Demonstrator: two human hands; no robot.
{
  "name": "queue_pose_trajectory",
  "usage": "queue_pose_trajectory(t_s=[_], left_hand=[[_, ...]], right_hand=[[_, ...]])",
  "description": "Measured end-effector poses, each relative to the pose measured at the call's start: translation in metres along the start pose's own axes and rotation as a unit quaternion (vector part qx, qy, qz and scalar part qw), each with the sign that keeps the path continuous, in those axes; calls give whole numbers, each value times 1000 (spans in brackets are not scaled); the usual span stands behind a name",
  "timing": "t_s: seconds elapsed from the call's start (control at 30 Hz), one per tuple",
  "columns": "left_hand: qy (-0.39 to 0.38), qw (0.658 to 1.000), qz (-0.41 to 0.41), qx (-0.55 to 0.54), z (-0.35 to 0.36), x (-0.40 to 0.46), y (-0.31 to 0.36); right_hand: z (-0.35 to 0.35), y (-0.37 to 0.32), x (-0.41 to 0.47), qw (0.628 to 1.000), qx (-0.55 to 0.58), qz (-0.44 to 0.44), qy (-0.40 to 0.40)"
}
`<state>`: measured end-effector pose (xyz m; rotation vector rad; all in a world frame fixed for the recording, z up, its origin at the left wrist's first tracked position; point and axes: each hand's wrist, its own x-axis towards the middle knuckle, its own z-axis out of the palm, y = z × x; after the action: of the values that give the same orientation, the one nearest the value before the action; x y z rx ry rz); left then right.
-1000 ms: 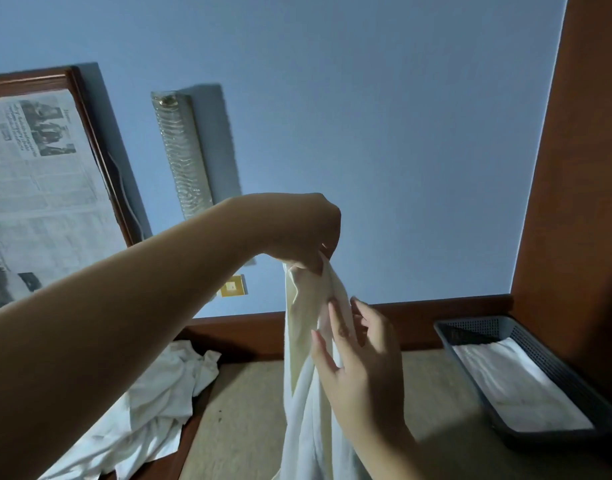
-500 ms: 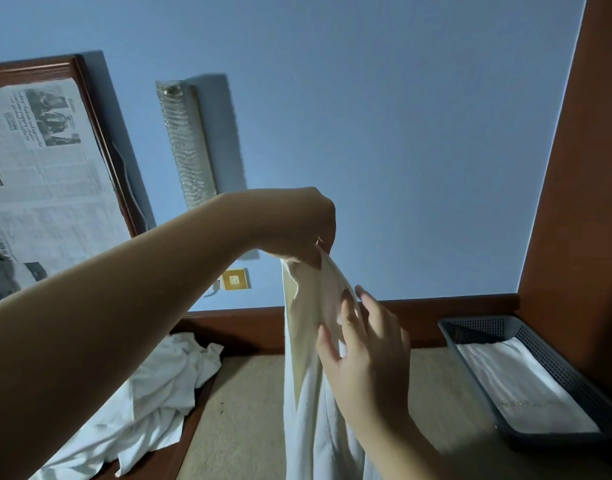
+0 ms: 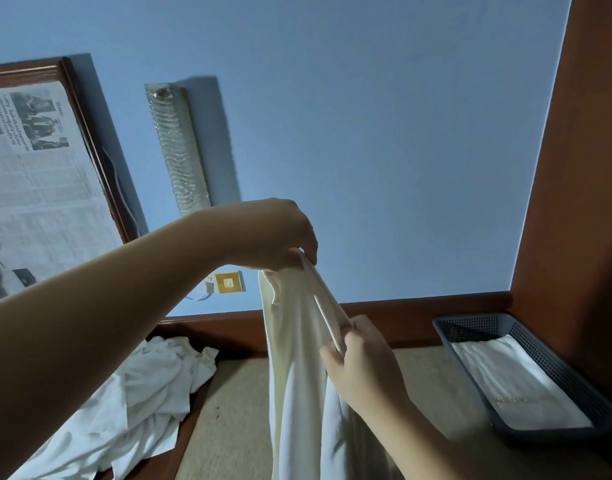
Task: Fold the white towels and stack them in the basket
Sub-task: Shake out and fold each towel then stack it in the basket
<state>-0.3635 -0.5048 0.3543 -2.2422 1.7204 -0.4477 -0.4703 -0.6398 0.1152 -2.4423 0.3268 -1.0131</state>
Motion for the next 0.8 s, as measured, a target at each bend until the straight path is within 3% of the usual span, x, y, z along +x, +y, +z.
queue_pose_trajectory(t_s=[0.1,0.27,0.4,0.5,0.63,0.67,0.8], left_hand=[[19,1000,11,-3,4,-5,-8],[37,999,-9,-26,13,-16,-29],[36,998,-2,-56,28,-23,-29],[49,996,12,-68,39,-32,-25],[107,992,7,-62,43,-42,-37],[118,991,7,-65,43,-45,-39],[152,987,24,-46,43,-55,-36]], right_hand=[[-3,8,-6,993,-47,26,-106],[-31,11,0,981,-2,-58,-186],[-38,24,1,970,-39,-33,-238],[-47,36,10,976,-25,-33,-215],[-42,48,4,994,37,-59,-80],[-35,51,-3,994,27,-44,-94],[-16,61,-32,953,-81,74,-281]])
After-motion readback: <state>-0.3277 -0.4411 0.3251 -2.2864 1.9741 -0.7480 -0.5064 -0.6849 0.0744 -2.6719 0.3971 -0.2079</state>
